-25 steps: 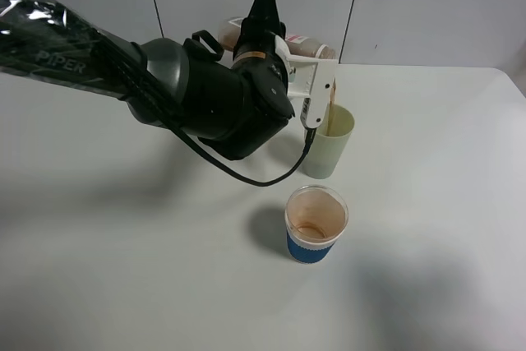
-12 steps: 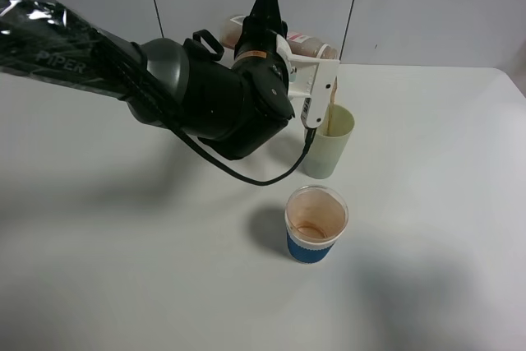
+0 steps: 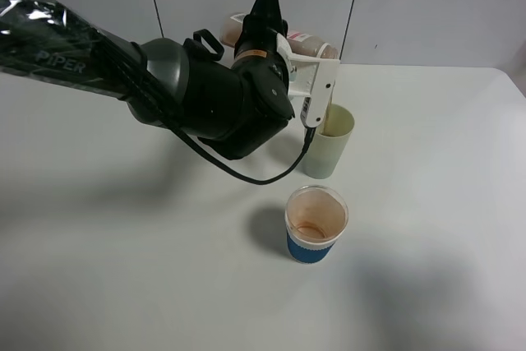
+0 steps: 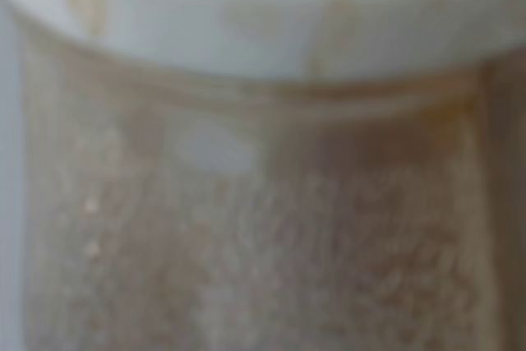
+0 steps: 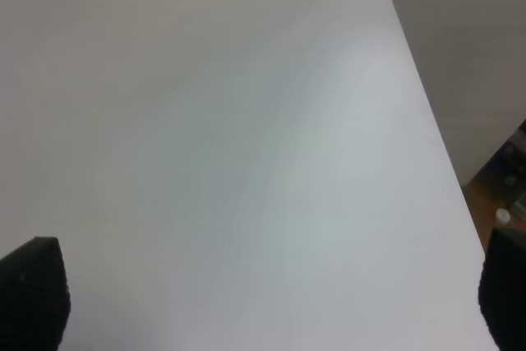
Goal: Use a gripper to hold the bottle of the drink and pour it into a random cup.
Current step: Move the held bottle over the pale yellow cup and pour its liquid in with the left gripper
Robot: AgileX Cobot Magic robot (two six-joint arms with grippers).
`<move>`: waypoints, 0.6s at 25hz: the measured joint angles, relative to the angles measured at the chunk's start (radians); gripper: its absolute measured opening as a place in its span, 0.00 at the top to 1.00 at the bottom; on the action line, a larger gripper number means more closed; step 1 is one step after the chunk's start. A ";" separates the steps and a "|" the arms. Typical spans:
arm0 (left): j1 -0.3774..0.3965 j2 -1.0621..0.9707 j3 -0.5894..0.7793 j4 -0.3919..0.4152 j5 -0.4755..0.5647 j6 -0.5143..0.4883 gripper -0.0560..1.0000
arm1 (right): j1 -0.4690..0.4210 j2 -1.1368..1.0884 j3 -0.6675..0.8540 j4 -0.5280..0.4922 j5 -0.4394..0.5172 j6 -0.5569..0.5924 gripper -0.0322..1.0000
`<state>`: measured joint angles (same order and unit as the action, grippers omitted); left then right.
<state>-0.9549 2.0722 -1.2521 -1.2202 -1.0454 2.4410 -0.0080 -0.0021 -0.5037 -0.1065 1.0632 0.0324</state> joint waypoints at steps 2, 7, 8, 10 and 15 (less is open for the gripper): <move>0.000 0.000 0.000 0.005 0.000 0.000 0.64 | 0.000 0.000 0.000 0.000 0.000 0.000 0.01; 0.000 0.000 0.000 0.011 -0.001 0.000 0.64 | 0.000 0.000 0.000 0.000 0.000 0.000 0.01; 0.000 0.000 0.000 0.011 -0.004 0.002 0.64 | 0.000 0.000 0.000 0.000 0.000 0.000 0.01; 0.000 0.000 0.000 0.011 -0.007 0.007 0.64 | 0.000 0.000 0.000 0.000 0.000 0.000 0.01; 0.000 0.000 0.000 0.011 -0.011 0.032 0.64 | 0.000 0.000 0.000 0.000 0.000 0.000 0.01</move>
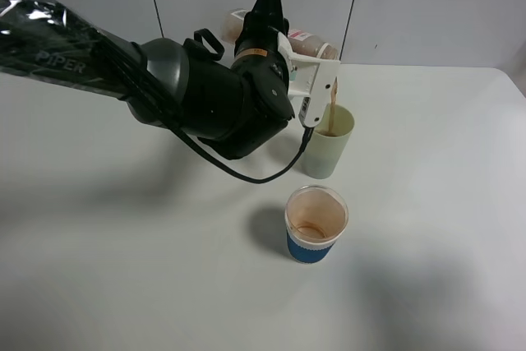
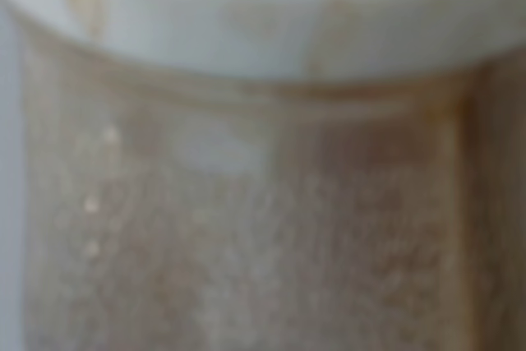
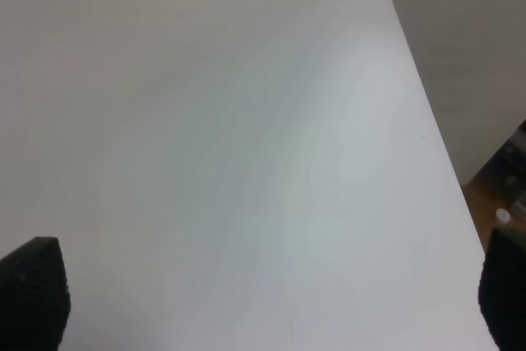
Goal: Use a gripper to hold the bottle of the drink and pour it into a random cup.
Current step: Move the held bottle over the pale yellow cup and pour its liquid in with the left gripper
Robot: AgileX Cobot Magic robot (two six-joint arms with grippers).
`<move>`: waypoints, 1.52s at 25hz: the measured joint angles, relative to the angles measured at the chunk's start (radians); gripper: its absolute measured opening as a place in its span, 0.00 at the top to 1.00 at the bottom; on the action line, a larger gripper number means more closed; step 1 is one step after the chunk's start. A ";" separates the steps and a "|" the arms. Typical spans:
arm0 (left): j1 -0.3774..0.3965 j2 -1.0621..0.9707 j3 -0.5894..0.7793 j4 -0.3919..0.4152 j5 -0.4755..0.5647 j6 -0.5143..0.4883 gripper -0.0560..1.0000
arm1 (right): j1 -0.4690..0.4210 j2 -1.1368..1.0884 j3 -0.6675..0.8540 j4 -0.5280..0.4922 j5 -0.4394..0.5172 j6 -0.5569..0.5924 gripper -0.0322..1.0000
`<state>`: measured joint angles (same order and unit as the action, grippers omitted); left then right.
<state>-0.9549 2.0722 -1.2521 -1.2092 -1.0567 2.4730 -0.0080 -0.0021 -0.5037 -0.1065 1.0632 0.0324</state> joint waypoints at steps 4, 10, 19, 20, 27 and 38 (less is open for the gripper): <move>0.000 0.000 0.000 0.000 -0.013 0.005 0.64 | 0.000 0.000 0.000 0.000 0.000 0.000 0.01; 0.000 0.000 0.000 0.012 -0.017 0.006 0.64 | 0.000 0.000 0.000 0.000 0.000 0.000 0.01; 0.000 0.000 0.000 0.041 -0.025 0.009 0.64 | 0.000 0.000 0.000 0.000 0.000 0.000 0.01; 0.000 0.000 0.000 0.046 -0.029 0.009 0.64 | 0.000 0.000 0.000 0.000 0.000 0.000 0.01; 0.000 0.000 0.000 0.056 -0.043 0.009 0.64 | 0.000 0.000 0.000 0.000 0.000 0.000 0.01; 0.000 0.000 0.000 0.057 -0.050 0.028 0.64 | 0.000 0.000 0.000 0.000 0.000 0.000 0.01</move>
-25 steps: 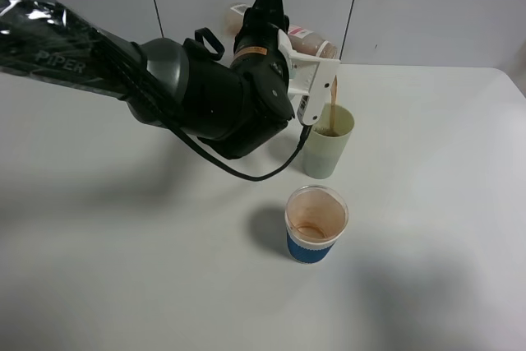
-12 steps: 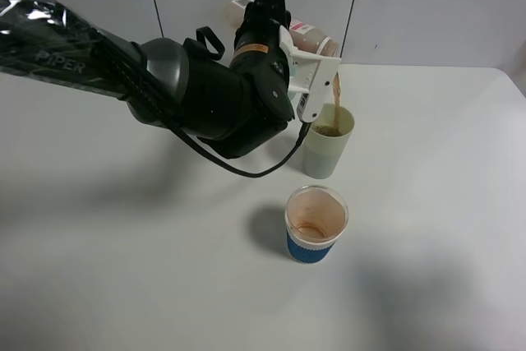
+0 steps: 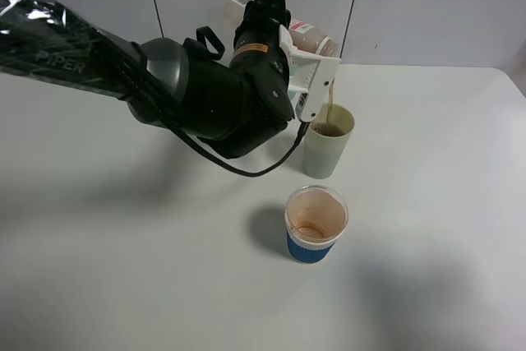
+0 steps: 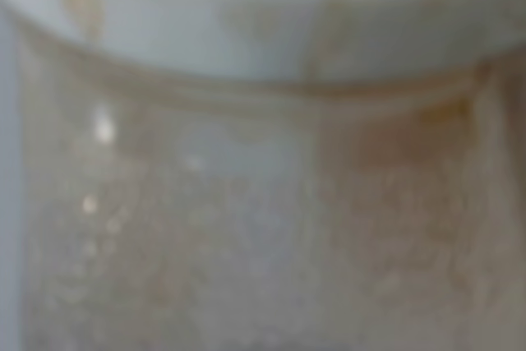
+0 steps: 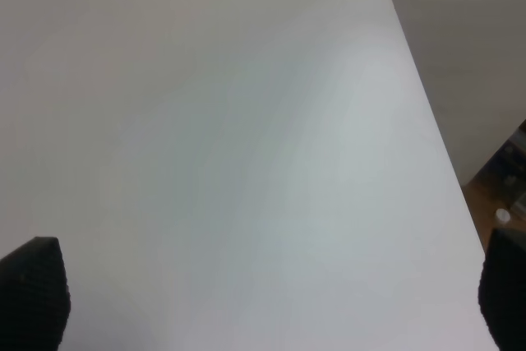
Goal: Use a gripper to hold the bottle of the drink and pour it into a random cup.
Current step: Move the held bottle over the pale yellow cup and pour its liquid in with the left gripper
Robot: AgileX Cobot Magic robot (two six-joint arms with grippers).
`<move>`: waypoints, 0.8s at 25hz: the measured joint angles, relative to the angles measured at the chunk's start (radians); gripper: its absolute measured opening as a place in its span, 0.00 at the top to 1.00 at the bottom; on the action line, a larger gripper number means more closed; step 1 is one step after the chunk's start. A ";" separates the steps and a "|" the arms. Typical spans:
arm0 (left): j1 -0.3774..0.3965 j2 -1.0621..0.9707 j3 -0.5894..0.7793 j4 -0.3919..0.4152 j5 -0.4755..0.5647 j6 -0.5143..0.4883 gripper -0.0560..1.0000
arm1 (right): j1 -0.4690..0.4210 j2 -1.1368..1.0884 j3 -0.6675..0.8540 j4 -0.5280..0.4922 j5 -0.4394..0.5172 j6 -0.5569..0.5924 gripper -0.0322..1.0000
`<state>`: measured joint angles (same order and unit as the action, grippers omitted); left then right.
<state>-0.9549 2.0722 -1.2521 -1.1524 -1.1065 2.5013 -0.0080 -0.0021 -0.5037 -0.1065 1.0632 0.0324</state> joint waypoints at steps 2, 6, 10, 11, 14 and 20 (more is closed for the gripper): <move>0.000 0.000 0.000 0.000 0.000 0.011 0.64 | 0.000 0.000 0.000 0.000 0.000 0.000 0.01; 0.000 0.000 0.000 0.001 -0.016 0.025 0.64 | 0.000 0.000 0.000 0.000 0.000 0.000 0.01; 0.000 0.000 0.000 0.003 -0.025 0.026 0.64 | 0.000 0.000 0.000 0.000 0.000 0.000 0.01; 0.000 0.000 0.000 0.003 -0.026 0.026 0.64 | 0.000 0.000 0.000 0.000 0.000 0.000 0.01; 0.000 0.000 0.000 0.007 -0.033 0.050 0.64 | 0.000 0.000 0.000 0.000 0.000 0.000 0.01; 0.000 0.000 0.000 0.020 -0.044 0.083 0.64 | 0.000 0.000 0.000 0.000 0.000 0.000 0.01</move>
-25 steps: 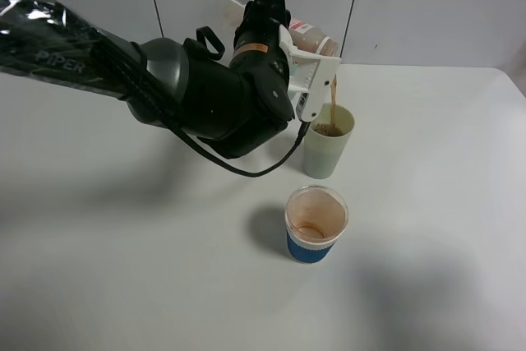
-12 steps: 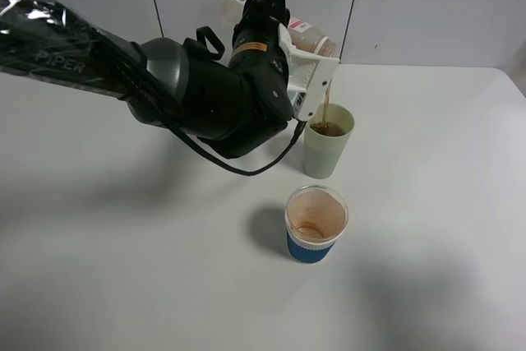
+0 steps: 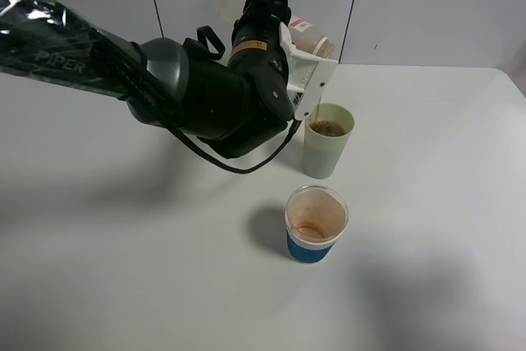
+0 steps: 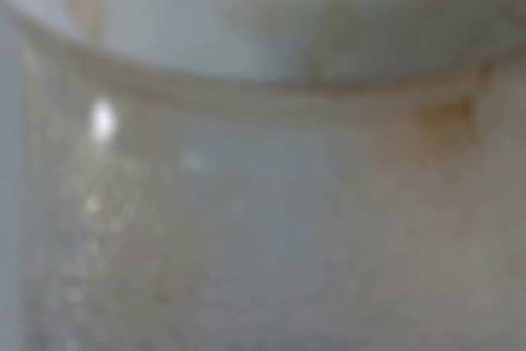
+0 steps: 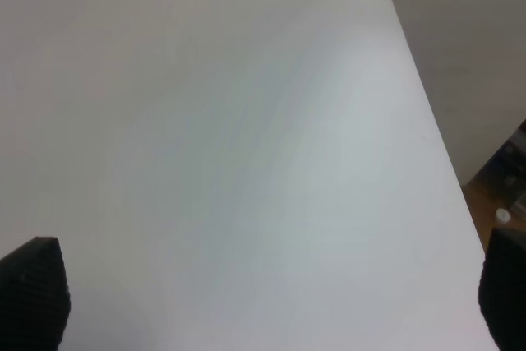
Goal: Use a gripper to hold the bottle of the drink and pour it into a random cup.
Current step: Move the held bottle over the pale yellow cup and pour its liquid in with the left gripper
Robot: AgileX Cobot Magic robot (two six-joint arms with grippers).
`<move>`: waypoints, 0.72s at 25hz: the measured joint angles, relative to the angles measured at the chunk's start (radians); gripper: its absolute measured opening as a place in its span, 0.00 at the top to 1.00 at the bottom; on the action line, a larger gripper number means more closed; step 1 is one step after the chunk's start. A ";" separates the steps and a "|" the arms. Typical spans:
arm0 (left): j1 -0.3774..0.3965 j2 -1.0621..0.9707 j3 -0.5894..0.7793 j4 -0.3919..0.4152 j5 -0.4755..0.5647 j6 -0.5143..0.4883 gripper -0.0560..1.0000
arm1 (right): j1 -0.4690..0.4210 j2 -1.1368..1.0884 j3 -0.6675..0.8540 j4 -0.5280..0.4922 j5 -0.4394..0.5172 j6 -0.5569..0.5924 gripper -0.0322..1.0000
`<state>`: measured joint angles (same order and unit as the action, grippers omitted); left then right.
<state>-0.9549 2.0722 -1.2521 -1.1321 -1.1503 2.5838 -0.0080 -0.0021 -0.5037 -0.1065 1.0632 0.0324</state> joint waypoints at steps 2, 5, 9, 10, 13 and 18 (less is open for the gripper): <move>0.000 0.000 0.000 0.004 -0.001 0.000 0.64 | 0.000 0.000 0.000 0.000 0.000 0.000 0.01; 0.000 0.000 0.000 0.016 -0.002 0.000 0.64 | 0.000 0.000 0.000 0.000 0.000 0.000 0.01; 0.000 0.000 0.000 0.029 -0.002 0.001 0.64 | 0.000 0.000 0.000 0.000 0.000 0.000 0.01; 0.000 0.000 0.000 0.029 -0.002 0.001 0.64 | 0.000 0.000 0.000 0.000 0.000 0.000 0.01; 0.000 0.000 0.000 0.029 0.000 -0.001 0.64 | 0.000 0.000 0.000 0.000 0.000 0.000 0.01; 0.000 -0.012 0.000 -0.012 0.078 -0.043 0.64 | 0.000 0.000 0.000 0.000 0.000 0.000 0.01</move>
<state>-0.9549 2.0602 -1.2521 -1.1445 -1.0723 2.5409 -0.0080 -0.0021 -0.5037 -0.1065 1.0632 0.0324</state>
